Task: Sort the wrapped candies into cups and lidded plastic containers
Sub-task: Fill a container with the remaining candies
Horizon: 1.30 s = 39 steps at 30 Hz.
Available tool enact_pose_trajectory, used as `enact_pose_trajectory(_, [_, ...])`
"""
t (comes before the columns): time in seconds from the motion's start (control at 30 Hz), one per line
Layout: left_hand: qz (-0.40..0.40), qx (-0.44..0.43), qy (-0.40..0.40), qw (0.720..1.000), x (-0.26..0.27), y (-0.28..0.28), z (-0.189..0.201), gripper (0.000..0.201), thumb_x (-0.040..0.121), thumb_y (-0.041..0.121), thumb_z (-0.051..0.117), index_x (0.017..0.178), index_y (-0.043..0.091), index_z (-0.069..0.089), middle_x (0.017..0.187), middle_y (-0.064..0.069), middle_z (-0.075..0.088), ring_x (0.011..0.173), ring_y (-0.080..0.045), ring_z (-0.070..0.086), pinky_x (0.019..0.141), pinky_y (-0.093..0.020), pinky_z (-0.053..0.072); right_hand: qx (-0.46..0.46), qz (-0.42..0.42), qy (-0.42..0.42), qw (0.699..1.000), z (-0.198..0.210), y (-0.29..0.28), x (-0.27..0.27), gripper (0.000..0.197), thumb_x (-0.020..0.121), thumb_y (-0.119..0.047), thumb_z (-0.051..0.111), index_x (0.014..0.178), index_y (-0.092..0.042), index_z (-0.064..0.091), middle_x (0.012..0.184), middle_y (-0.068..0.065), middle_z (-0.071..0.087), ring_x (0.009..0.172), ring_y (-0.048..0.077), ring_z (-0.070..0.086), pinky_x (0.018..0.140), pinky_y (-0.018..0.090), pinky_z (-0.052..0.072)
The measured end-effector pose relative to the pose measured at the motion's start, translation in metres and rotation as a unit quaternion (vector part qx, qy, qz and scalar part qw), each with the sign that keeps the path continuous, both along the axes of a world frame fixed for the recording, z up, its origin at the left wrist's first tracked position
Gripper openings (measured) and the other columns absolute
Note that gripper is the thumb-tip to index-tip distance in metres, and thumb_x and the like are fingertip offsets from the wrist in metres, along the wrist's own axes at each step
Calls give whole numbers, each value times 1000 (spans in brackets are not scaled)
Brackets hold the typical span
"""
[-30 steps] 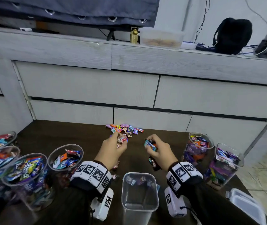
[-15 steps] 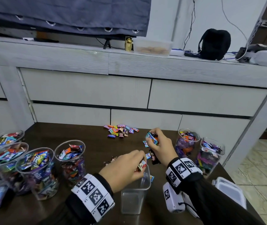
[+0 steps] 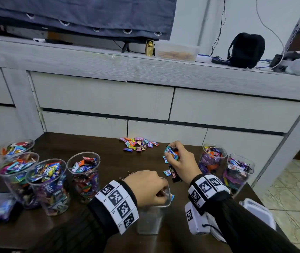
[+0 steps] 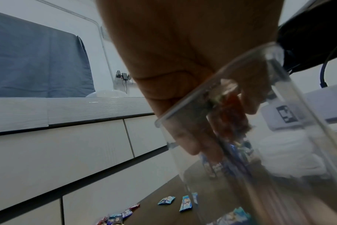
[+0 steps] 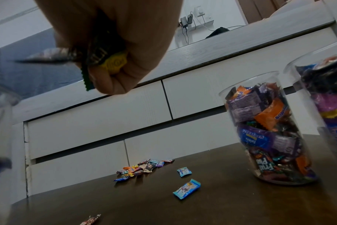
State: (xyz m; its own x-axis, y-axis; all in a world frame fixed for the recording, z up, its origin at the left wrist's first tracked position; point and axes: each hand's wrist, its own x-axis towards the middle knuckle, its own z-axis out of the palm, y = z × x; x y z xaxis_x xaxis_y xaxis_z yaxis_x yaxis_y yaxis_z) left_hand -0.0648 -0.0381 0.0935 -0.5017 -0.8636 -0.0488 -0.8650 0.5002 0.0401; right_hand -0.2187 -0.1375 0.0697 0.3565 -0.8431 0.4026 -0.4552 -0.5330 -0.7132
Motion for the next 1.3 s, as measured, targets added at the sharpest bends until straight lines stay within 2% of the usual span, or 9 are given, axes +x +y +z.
enact_pose_trajectory(0.23, [1,15,69,998,3,0,2,33,89,43,54,105,15,64,101,-6,64,93,-26,60,77,-36,50,-10,-11,1,1000,-2,-2,2,15,92,-31,58,99,-33,45,87,-10,60,72,-5,58,60,3,40])
enact_pose_trajectory(0.37, [7,-67,182,981,12,8,-3,40,83,63,53,100,27,57,98,12,51,90,-5,45,76,-24,37,-29,-25,-21,999,4,1,3,15,91,-30,60,98,-31,46,84,-13,59,73,-3,58,61,3,40])
enact_pose_trajectory(0.43, [53,-115,228,965,23,15,-15,67,70,81,51,115,32,46,110,18,39,103,0,37,86,-20,32,-41,-35,-49,997,10,6,6,16,91,-29,60,97,-30,46,81,-15,60,70,-4,59,60,4,40])
enact_pose_trajectory(0.5, [103,-71,285,950,33,22,-30,105,56,92,55,139,34,26,127,23,25,121,4,28,101,-21,26,-46,-28,-84,995,13,15,13,16,91,-28,60,98,-31,47,81,-15,61,70,-7,58,59,4,40])
enact_pose_trajectory(0.63, [121,82,414,899,42,23,-53,139,43,78,79,149,43,-5,139,34,23,134,11,27,113,-23,26,-56,25,-118,991,10,43,35,17,89,-32,59,99,-36,46,83,-16,61,74,-7,60,61,3,41])
enact_pose_trajectory(0.73, [112,109,440,884,42,18,-59,131,48,65,87,149,40,7,134,32,41,124,16,43,106,-17,37,-57,77,-93,991,1,57,43,22,88,-29,58,97,-42,44,86,-20,58,77,-7,58,67,2,39])
enact_pose_trajectory(0.87, [98,90,432,892,42,13,-58,90,59,51,89,129,39,35,117,27,55,109,23,48,88,-1,38,-67,131,-16,989,-4,64,43,18,86,-26,56,96,-37,45,84,-19,55,76,-2,54,68,7,38])
enact_pose_trajectory(1.07, [95,101,424,895,45,8,-59,94,54,61,85,131,29,41,121,16,61,112,7,56,99,-31,49,-88,168,41,981,-1,66,34,14,74,-10,56,85,-17,50,73,-9,53,66,3,48,62,14,37])
enact_pose_trajectory(1.3, [110,104,450,880,44,9,-62,74,52,49,90,111,37,47,108,12,68,102,2,64,91,-38,53,-102,215,118,964,8,69,28,8,68,-12,57,74,-7,56,68,-4,50,61,6,41,59,12,32])
